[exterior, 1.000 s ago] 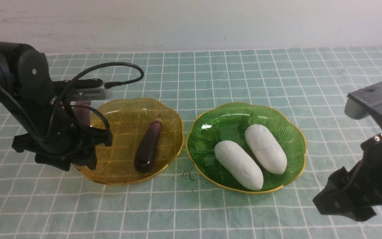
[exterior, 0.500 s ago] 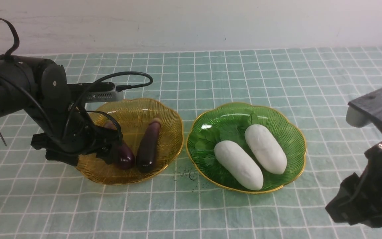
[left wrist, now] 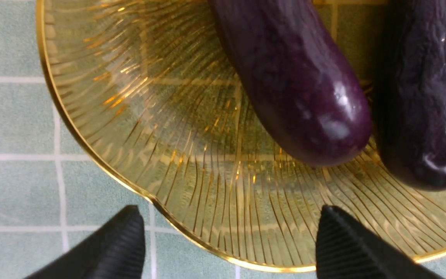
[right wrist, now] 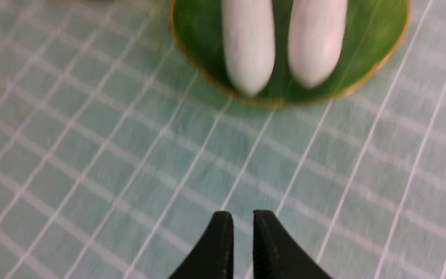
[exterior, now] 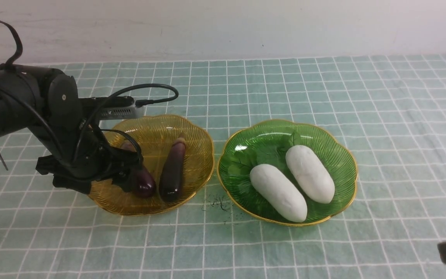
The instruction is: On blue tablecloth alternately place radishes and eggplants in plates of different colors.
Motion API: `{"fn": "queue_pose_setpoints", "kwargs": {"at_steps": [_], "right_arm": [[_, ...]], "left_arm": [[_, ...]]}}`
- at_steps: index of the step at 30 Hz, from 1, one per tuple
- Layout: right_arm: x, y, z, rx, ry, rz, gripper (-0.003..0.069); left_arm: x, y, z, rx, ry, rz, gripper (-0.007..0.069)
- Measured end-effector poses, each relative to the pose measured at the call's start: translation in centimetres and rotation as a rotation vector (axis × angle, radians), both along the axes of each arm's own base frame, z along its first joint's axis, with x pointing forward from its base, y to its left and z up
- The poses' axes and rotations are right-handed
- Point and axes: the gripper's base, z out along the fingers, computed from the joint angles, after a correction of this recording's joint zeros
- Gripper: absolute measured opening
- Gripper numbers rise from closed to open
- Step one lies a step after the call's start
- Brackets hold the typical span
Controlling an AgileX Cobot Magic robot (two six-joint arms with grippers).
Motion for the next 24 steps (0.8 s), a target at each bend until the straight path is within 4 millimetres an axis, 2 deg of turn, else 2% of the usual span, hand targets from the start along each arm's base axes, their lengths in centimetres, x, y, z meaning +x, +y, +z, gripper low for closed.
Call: {"fn": "queue_pose_setpoints", "kwargs": {"at_steps": [1,2,4,9,24], "right_arm": [[0.0,-0.2,-0.7,0.050,-0.116,-0.020,0.0064],[0.1,-0.2,-0.9,0.055,-0.124,-0.023,0.0064],[0.3,-0.3,-2.1,0.117,-0.264,-0.051,0.0064],[0.9,-0.4,-3.4,0.179,-0.401,-0.083,0.0064],[0.9,-0.4,-3.2,0.197,-0.441,-0.090,0.0064]], "left_arm": [[0.0,0.0,0.0,0.000,0.000,0.000,0.0531],[0.0,0.0,0.0,0.000,0.001,0.000,0.0531],[0.0,0.0,0.0,0.001,0.004,0.000,0.0531],[-0.1,0.0,0.0,0.003,0.014,0.000,0.0531],[-0.2,0.3,-0.1,0.038,0.017,-0.016,0.0531]]}}
